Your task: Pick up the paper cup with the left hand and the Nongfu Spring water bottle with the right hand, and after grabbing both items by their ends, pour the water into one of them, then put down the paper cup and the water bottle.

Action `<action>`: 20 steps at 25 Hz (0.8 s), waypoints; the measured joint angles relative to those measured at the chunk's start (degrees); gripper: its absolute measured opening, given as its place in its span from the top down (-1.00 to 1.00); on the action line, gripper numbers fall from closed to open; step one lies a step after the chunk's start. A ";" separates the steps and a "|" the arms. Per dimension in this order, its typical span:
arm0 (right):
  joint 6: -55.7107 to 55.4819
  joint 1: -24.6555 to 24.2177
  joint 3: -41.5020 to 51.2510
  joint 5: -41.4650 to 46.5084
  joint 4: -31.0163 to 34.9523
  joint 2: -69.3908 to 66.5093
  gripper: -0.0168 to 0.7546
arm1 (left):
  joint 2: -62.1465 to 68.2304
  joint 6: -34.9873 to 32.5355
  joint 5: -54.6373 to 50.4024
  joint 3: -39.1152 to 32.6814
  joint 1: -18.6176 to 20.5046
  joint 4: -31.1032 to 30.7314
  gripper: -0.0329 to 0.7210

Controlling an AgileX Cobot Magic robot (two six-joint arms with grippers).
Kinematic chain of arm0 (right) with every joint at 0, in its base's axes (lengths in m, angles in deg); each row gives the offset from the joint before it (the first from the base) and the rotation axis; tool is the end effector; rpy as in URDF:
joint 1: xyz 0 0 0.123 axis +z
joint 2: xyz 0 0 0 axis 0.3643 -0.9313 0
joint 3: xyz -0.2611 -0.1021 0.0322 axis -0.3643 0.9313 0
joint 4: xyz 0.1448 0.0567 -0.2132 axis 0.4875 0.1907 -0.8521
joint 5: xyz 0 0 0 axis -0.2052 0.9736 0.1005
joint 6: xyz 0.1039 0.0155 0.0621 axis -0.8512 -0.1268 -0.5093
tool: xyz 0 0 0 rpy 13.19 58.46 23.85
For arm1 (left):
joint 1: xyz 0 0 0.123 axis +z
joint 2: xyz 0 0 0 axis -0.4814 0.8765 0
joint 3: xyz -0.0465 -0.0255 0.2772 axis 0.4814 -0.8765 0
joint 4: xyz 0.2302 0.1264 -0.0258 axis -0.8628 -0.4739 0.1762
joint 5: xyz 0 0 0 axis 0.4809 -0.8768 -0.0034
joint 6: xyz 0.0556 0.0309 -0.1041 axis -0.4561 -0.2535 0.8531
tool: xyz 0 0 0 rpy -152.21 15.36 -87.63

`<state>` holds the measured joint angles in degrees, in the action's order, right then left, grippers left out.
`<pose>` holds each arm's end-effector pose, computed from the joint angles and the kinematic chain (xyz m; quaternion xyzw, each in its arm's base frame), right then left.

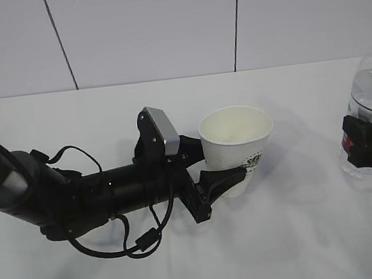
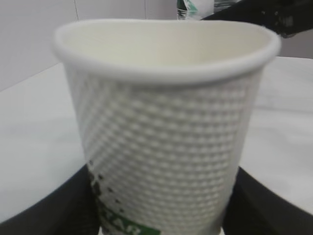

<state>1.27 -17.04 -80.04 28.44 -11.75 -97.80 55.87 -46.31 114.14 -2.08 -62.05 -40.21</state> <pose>0.2700 0.0218 0.1144 -0.0354 0.7922 0.0254 0.6087 0.3070 -0.2877 0.0712 0.4316 0.6123 -0.3765 0.5451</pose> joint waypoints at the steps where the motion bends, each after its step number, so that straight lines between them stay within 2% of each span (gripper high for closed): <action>1: 0.00 0.00 0.00 0.37 0.00 0.30 -0.21 | 0.00 0.29 0.00 0.00 0.00 0.00 -0.37; 8: 0.00 0.00 0.03 4.69 0.00 3.83 -0.21 | 0.20 0.82 -0.12 0.00 0.00 0.00 -0.37; 20: 2.45 0.00 0.26 13.88 0.00 12.08 -0.21 | 0.20 0.82 -0.12 0.00 -3.49 0.99 -0.37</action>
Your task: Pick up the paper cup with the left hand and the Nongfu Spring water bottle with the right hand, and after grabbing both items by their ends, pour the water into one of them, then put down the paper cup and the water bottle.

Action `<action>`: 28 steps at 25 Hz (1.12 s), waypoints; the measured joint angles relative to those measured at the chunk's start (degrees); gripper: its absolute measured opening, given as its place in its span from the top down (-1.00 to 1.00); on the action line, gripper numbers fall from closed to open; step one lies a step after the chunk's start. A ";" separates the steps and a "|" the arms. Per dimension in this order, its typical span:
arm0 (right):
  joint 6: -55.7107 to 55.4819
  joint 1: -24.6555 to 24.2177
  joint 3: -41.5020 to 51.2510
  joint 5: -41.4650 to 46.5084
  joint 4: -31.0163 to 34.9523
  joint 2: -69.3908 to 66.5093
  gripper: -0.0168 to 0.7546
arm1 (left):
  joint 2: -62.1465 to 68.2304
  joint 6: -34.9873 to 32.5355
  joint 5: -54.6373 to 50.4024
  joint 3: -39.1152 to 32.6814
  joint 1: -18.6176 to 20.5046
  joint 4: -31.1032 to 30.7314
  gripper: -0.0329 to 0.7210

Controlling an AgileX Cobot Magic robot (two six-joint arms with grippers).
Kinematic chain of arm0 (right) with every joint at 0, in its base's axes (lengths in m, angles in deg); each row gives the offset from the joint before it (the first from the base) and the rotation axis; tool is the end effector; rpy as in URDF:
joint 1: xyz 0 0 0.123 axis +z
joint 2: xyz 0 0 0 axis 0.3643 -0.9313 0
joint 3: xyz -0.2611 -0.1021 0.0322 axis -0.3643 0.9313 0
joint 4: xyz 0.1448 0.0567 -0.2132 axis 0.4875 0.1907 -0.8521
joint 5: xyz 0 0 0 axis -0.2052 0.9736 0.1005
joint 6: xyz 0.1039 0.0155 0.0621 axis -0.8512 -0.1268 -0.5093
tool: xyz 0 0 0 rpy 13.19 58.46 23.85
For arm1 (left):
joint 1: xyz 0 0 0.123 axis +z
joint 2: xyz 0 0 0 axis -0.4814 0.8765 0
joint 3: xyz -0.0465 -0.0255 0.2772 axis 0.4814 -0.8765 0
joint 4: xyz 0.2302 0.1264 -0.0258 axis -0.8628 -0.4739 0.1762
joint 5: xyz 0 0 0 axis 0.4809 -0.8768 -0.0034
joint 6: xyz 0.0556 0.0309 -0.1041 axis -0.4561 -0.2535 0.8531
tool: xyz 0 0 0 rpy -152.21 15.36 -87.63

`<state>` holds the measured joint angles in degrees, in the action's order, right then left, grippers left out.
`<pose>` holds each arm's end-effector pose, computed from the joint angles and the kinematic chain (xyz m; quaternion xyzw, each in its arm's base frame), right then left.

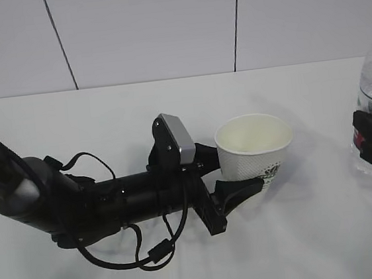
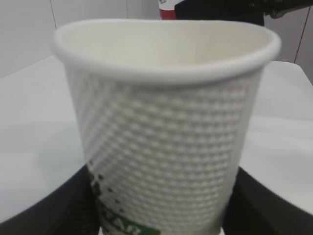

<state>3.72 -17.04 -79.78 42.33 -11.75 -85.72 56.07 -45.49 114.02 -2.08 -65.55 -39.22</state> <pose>0.2596 0.0208 0.1411 -0.0534 0.8021 0.0108 0.5947 0.2906 -0.3052 0.0699 0.4391 0.6073 -0.3943 0.5318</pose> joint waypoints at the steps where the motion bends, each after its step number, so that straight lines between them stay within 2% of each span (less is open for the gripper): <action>1: 0.29 0.00 0.00 0.00 0.00 0.38 -0.21 | 0.00 0.00 0.00 0.00 0.00 0.14 -0.37; 10: 0.78 0.00 0.25 3.15 0.00 3.93 -0.21 | 0.00 0.14 0.00 0.00 -0.13 0.42 -0.37; 17: 0.91 0.00 0.35 8.93 0.00 8.21 -0.21 | 0.00 0.14 0.00 0.00 -2.46 0.98 -0.37; 28: 8.53 0.00 0.38 14.20 0.00 13.05 -0.21 | 0.00 0.19 0.00 0.00 -4.64 2.39 -0.37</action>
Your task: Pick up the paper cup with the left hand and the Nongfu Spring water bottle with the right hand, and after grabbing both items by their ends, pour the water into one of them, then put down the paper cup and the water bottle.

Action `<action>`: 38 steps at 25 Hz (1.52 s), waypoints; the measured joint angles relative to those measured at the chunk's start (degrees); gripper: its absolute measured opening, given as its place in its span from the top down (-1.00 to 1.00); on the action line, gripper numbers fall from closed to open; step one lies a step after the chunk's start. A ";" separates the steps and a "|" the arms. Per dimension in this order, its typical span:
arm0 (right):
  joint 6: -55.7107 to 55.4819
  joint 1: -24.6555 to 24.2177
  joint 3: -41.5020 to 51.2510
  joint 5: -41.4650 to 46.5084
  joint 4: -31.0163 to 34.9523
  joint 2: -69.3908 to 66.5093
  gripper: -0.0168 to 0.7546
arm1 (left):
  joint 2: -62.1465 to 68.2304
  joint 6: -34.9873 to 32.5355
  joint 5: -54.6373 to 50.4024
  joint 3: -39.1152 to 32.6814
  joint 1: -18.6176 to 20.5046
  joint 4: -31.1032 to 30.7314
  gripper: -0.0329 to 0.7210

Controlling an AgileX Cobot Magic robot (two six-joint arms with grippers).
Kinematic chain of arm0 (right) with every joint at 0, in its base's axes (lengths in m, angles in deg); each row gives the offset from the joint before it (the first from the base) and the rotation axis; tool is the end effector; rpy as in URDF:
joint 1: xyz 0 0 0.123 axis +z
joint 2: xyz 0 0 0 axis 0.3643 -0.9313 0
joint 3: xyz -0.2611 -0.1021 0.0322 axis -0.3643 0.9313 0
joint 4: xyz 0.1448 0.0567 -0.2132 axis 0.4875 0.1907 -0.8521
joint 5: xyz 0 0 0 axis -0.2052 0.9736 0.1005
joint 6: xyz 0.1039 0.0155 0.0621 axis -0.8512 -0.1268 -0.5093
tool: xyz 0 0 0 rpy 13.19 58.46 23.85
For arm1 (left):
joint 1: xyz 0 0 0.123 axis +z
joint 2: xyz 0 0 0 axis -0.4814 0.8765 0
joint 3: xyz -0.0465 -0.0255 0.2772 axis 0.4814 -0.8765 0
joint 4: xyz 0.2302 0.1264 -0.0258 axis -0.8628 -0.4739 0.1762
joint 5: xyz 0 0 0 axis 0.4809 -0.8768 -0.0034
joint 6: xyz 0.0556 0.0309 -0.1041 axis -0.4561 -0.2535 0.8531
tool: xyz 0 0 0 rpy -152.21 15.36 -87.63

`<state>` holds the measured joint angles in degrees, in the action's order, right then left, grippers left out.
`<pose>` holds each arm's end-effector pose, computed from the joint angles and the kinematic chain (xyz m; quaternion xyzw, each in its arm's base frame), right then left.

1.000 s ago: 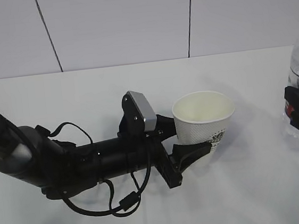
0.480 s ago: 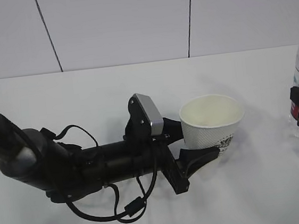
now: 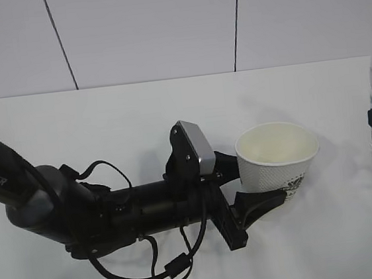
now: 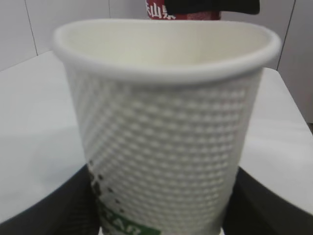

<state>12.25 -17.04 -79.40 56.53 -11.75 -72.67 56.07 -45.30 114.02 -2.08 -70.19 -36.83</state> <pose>0.2416 0.0192 0.1679 -0.1140 0.8037 -0.0342 0.5830 0.2693 -0.3267 0.0710 0.4458 0.5989 -0.4121 0.5224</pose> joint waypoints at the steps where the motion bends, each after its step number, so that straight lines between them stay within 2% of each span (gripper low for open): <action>1: 0.21 0.00 0.00 0.13 0.00 0.00 -0.21 | 0.00 0.00 0.00 0.00 0.00 0.00 -0.37; 23: 14.61 0.00 0.00 0.21 0.00 0.00 -0.21 | 0.00 1.94 0.00 0.00 0.00 0.00 -0.37; 31: 19.36 0.00 0.00 -1.59 0.00 0.00 -0.21 | 0.00 1.94 0.00 1.98 0.00 -0.10 -0.37; 38: 22.84 0.00 0.00 -1.59 0.00 0.00 -0.21 | 0.00 1.97 0.00 1.98 -0.15 -3.13 -0.37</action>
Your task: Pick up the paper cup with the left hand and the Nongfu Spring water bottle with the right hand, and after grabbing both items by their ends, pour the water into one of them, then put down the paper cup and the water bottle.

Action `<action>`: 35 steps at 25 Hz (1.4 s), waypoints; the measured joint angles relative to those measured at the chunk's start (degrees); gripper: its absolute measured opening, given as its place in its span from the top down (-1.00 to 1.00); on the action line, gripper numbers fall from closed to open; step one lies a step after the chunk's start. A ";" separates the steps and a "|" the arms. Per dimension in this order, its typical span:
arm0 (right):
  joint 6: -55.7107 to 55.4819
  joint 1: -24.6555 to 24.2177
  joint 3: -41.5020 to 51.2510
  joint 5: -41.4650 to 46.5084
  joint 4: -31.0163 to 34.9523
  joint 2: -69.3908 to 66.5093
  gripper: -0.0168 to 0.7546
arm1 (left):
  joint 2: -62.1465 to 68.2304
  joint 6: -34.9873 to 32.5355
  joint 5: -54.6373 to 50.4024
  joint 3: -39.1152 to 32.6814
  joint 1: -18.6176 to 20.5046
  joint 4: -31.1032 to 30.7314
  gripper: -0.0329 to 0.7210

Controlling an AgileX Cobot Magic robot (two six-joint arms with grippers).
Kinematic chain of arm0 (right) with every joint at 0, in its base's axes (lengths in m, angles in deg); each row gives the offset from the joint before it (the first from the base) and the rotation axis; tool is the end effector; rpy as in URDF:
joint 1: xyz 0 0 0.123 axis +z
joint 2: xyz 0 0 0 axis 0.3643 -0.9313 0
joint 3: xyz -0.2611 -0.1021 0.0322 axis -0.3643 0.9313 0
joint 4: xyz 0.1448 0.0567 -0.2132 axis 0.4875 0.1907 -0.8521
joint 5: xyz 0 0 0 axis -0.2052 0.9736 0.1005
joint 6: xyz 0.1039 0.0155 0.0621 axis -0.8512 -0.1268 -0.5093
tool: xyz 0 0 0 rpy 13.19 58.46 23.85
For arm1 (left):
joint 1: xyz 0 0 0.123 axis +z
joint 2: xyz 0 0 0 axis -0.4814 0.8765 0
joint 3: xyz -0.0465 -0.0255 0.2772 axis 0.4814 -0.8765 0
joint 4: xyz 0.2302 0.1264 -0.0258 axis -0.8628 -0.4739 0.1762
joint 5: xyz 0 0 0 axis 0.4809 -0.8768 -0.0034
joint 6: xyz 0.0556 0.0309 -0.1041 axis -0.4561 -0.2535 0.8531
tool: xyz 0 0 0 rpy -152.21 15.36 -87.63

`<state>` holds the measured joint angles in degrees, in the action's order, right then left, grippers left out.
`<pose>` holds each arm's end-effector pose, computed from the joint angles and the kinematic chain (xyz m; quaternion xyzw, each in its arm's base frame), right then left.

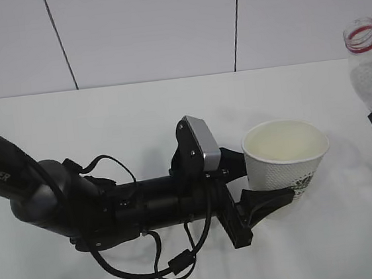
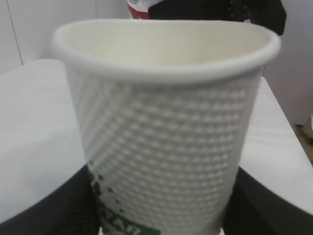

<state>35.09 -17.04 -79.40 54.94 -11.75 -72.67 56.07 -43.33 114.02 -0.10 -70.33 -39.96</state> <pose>0.2426 0.0193 0.1711 -0.2682 0.7575 -0.1517 0.5755 0.2692 -0.3343 0.0771 0.4577 0.5829 -0.4278 0.5174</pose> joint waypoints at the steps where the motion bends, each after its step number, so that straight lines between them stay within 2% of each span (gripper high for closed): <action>1: 0.71 0.00 0.00 0.00 0.00 0.00 -0.21 | 0.00 0.00 0.00 0.00 -0.13 0.00 -0.37; 14: 6.19 0.00 0.00 0.00 0.00 0.00 -0.21 | 0.00 0.10 0.00 0.00 -2.26 0.68 -0.37; 20: 9.08 0.00 0.00 0.00 0.00 0.00 -0.21 | 0.00 0.10 0.00 0.00 -2.26 4.03 -0.37; 35: 14.00 0.00 0.00 0.00 0.00 0.00 -0.21 | 0.00 0.10 0.00 0.00 -2.26 4.30 -0.37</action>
<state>49.09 -17.04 -79.40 54.94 -11.75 -72.67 56.07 -43.23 114.02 -0.10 -72.59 -35.66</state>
